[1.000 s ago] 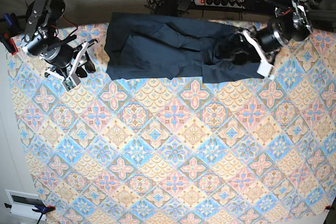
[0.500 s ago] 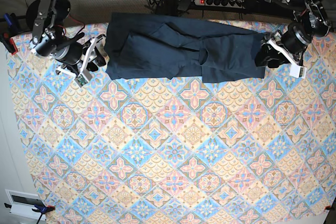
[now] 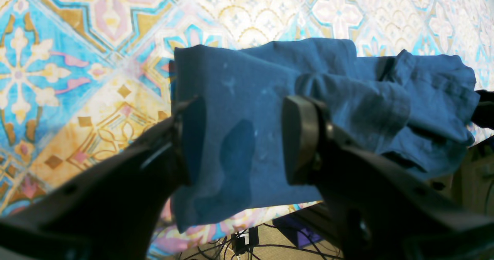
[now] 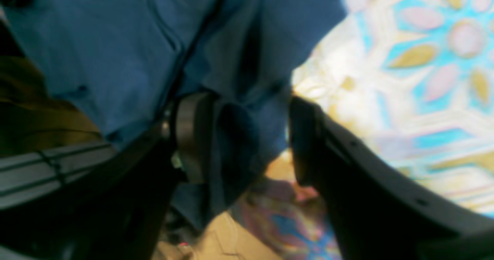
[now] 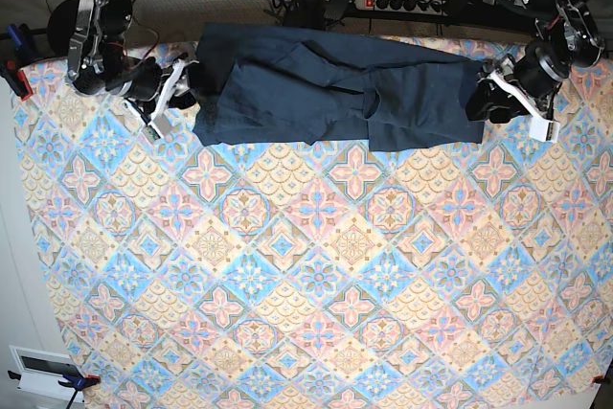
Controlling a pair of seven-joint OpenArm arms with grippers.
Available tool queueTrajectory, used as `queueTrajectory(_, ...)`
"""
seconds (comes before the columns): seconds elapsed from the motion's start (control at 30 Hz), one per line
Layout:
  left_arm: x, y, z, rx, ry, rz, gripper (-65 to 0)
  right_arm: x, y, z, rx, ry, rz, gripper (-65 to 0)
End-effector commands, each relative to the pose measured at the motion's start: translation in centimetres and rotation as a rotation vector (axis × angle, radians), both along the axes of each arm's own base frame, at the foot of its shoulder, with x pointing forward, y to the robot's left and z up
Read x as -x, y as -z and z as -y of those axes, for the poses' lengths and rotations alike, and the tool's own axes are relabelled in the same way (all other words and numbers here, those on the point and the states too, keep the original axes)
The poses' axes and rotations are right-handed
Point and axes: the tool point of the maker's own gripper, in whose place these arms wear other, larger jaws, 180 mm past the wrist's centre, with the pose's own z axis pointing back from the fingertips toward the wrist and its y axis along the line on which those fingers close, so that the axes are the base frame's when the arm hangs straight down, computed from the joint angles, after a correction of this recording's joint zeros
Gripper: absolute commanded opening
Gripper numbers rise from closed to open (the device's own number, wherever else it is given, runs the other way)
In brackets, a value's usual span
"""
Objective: Layout the t-shirt on the table in an organized manner, then fold the t-shirt properly
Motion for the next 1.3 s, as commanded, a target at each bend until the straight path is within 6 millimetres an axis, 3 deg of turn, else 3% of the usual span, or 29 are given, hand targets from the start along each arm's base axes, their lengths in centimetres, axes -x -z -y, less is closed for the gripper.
queueTrajectory(0.0,-0.5,-1.0,-0.3,-0.003,0.002,0.041,-33.5,-0.8,-0.8,0.2,-0.017,0.008,0.033,-34.0)
queueTrajectory(0.3,-0.6,-1.0,-0.3,-0.003,0.002,0.043,-33.5,0.0,0.3,0.1,-0.037,0.022,-0.011,-33.9)
queueTrajectory(0.57,-0.6,-1.1,-0.3,-0.005,0.002,0.043,-33.5,0.6,0.4,-2.7,-0.123,-0.028,-0.036,-33.9)
queueTrajectory(1.03,-0.6,-1.1,-0.3,-0.005,0.003,0.044,-33.5,0.9,0.7,-3.9,-0.183,-0.025,-0.057,-34.7)
queueTrajectory(1.13,-0.6,-1.1,-0.3,-0.004,0.003,0.046,-33.5,0.9,0.6,-4.0,-0.186,-0.024,-0.057,-42.6)
queueTrajectory(1.27,-1.1,-1.4,-0.4,-0.006,-0.002,0.059,-33.5,0.7,0.5,-3.6,-0.181,-0.013,-0.049,-62.4)
